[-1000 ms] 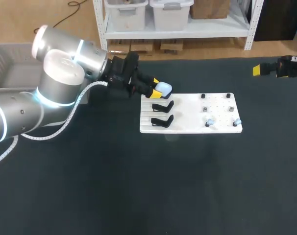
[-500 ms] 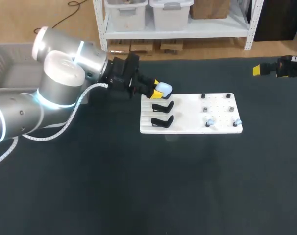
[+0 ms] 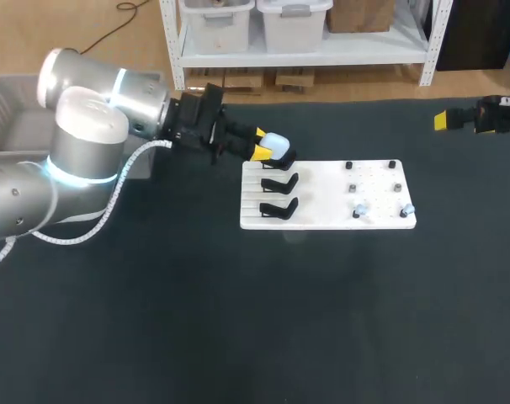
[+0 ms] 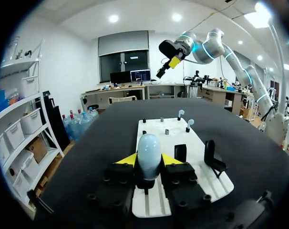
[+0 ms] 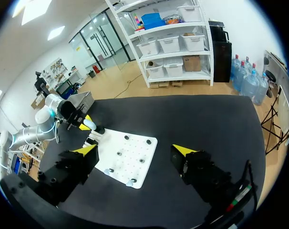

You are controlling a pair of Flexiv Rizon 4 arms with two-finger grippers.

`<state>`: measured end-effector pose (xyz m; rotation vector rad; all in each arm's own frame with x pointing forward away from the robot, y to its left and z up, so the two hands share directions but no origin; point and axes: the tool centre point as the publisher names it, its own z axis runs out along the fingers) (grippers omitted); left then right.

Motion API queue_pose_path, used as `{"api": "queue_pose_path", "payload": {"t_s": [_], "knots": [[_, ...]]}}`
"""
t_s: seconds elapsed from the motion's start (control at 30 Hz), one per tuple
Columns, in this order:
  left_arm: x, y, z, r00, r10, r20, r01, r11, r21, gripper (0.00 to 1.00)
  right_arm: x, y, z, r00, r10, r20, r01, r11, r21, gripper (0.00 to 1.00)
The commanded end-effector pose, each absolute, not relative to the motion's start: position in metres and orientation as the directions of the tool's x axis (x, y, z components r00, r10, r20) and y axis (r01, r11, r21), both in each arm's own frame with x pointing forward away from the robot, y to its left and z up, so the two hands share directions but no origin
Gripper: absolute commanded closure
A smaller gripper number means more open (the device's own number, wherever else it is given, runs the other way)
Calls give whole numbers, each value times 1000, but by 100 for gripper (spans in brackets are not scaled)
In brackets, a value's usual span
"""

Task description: Pick up each earbud case from the left stands, insert the matching earbuds, close the lid, and place the case in the box.

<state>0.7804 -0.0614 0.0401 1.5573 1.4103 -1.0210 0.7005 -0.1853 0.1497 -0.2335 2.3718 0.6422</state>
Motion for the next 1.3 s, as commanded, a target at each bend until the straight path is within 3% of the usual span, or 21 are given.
{"api": "queue_pose_path", "payload": {"t_s": [0.03,0.77,1.3], "knots": [[777,-66,40,53,362,-931,999,-20,49,100,700,-186,150,-766,0,-643,-324,863,386,0],[728,-45,142,30,106,-994,999,15,32,100,700,-186,150,-766,0,-643,-324,863,386,0],[706,-46,150,-14,94,-995,999,54,-9,100,700,-186,150,-766,0,-643,-324,863,386,0]]}}
